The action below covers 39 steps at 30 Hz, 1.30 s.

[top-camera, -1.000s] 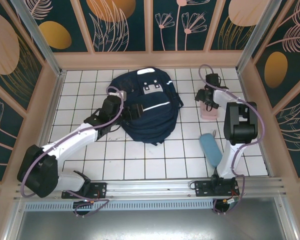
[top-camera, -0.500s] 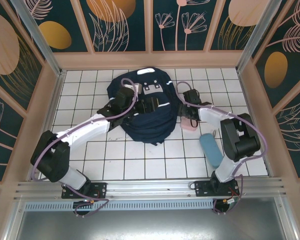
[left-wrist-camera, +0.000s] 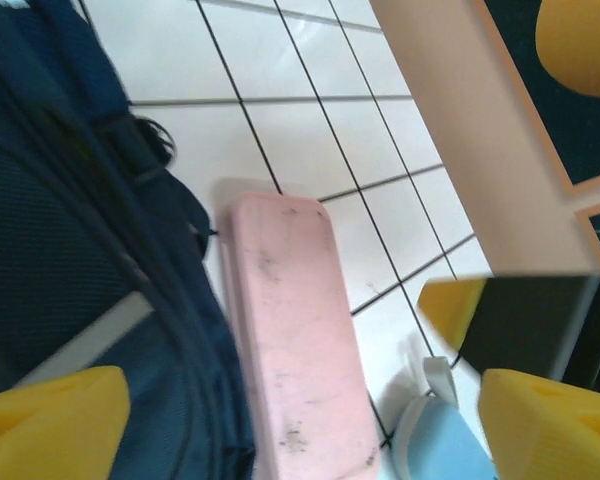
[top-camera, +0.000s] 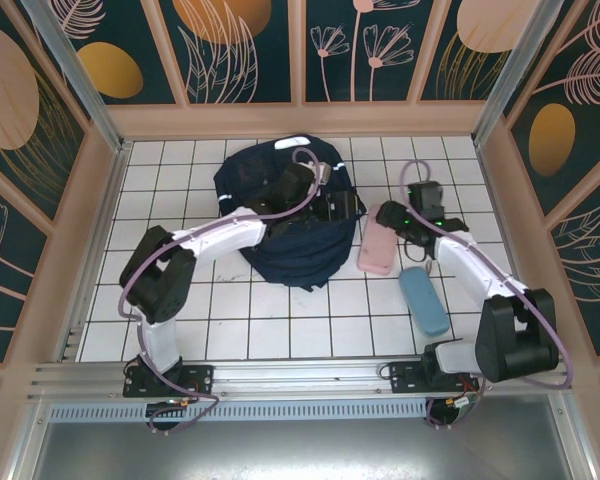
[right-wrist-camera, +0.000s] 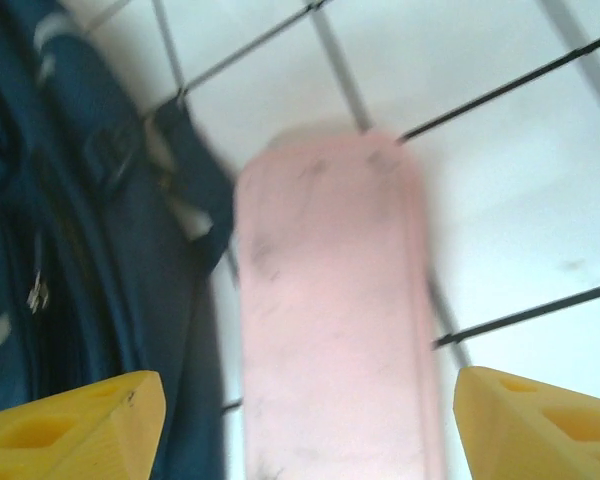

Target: Pack the student bag

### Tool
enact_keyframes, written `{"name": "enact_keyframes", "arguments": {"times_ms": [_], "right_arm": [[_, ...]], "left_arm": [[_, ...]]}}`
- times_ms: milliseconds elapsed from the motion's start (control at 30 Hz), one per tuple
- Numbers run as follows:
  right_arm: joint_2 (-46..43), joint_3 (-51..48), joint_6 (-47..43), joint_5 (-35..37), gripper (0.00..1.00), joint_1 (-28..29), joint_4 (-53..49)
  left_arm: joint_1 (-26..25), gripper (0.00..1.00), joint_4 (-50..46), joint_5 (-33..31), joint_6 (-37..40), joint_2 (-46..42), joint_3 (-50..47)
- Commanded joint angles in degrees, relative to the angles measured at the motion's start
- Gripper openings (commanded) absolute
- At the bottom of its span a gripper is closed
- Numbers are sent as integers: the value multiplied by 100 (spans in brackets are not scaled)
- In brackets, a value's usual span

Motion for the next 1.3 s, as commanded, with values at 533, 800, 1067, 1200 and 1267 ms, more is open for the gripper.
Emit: {"name": "enact_keyframes", "arguments": {"times_ms": [533, 800, 1067, 1200, 1267], "right_arm": [[1697, -359, -193, -1276, 46, -767, 616], [1892, -422, -222, -1628, 43, -953, 797], [1865, -426, -203, -2036, 53, -980, 895], [1913, -430, -220, -2310, 55, -980, 962], [1962, -447, -205, -2495, 56, -980, 1032]], "left_arm": [[-630, 64, -843, -137, -1259, 1605, 1202], [-630, 64, -1063, -297, -1521, 1972, 1122], [-677, 67, -1585, -558, -1426, 2384, 1370], [-709, 67, -1854, -661, -1332, 2531, 1400], [-711, 68, -1875, -640, -1282, 2524, 1355]]}}
